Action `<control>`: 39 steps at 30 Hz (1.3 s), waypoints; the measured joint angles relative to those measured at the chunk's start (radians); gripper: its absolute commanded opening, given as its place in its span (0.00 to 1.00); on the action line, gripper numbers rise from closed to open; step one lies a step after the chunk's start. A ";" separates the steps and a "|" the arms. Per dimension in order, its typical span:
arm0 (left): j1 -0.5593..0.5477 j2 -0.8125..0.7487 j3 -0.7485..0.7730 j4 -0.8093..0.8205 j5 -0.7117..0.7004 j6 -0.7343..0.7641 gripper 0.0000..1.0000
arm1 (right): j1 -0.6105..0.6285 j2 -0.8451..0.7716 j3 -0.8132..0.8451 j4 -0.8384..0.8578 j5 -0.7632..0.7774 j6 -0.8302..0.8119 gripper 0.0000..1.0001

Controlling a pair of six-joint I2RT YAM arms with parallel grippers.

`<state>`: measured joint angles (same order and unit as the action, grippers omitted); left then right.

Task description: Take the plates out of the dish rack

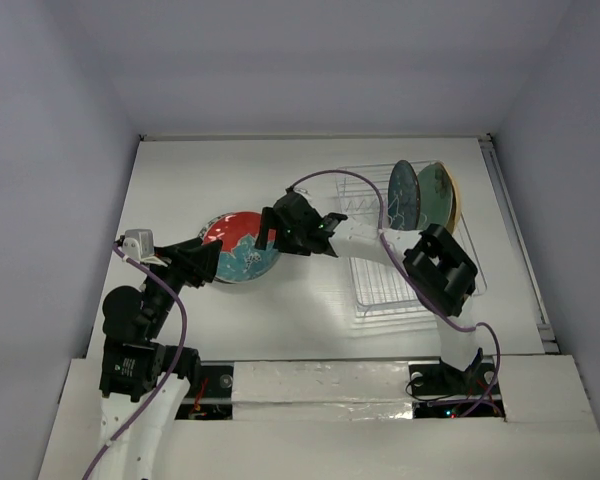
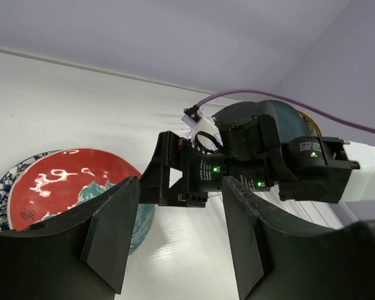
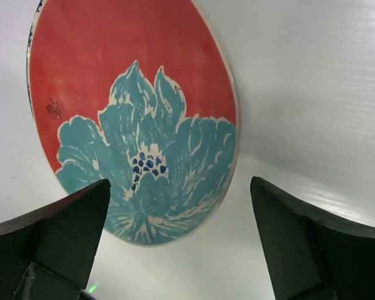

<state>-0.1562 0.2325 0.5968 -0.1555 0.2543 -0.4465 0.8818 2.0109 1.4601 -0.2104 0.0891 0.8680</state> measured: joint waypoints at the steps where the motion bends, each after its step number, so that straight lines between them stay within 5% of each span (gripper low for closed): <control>1: 0.000 0.000 0.000 0.000 0.000 0.000 0.52 | 0.002 0.000 0.013 -0.017 0.013 -0.019 0.99; 5: 0.000 -0.001 0.000 0.000 0.000 0.000 0.52 | 0.003 0.000 0.037 -0.053 0.039 -0.074 0.98; 13: 0.000 -0.001 0.000 0.000 0.000 0.000 0.52 | 0.006 0.017 0.058 -0.089 0.046 -0.110 0.74; 22: 0.000 -0.001 0.000 0.000 0.000 0.000 0.52 | 0.010 -0.012 0.094 -0.163 0.143 -0.159 0.73; 23: 0.000 -0.001 0.000 0.000 0.000 0.000 0.52 | 0.011 -0.043 0.089 -0.182 0.172 -0.180 0.67; 25: 0.000 -0.001 0.000 0.000 0.000 0.000 0.52 | 0.011 -0.133 0.076 -0.221 0.235 -0.223 0.30; 27: 0.000 -0.002 0.000 0.000 0.000 0.000 0.52 | 0.010 -0.251 0.074 -0.257 0.317 -0.261 0.08; 29: 0.000 -0.002 0.000 0.000 0.000 0.000 0.52 | 0.002 -0.383 0.072 -0.280 0.396 -0.295 0.03; 32: 0.000 -0.002 0.000 0.000 0.000 0.000 0.52 | -0.034 -0.562 0.072 -0.319 0.504 -0.346 0.16; 33: 0.000 -0.002 0.000 0.000 0.000 0.000 0.52 | -0.057 -0.600 0.072 -0.336 0.537 -0.357 0.38; 35: 0.000 -0.002 0.000 0.000 0.000 0.000 0.52 | -0.119 -0.656 0.060 -0.367 0.596 -0.381 0.55; 39: 0.000 -0.002 0.000 0.000 0.000 0.000 0.52 | -0.269 -0.684 -0.028 -0.440 0.652 -0.432 0.63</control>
<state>-0.1562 0.2306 0.5968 -0.1551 0.2546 -0.4465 0.6128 1.3273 1.4319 -0.6506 0.7410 0.4362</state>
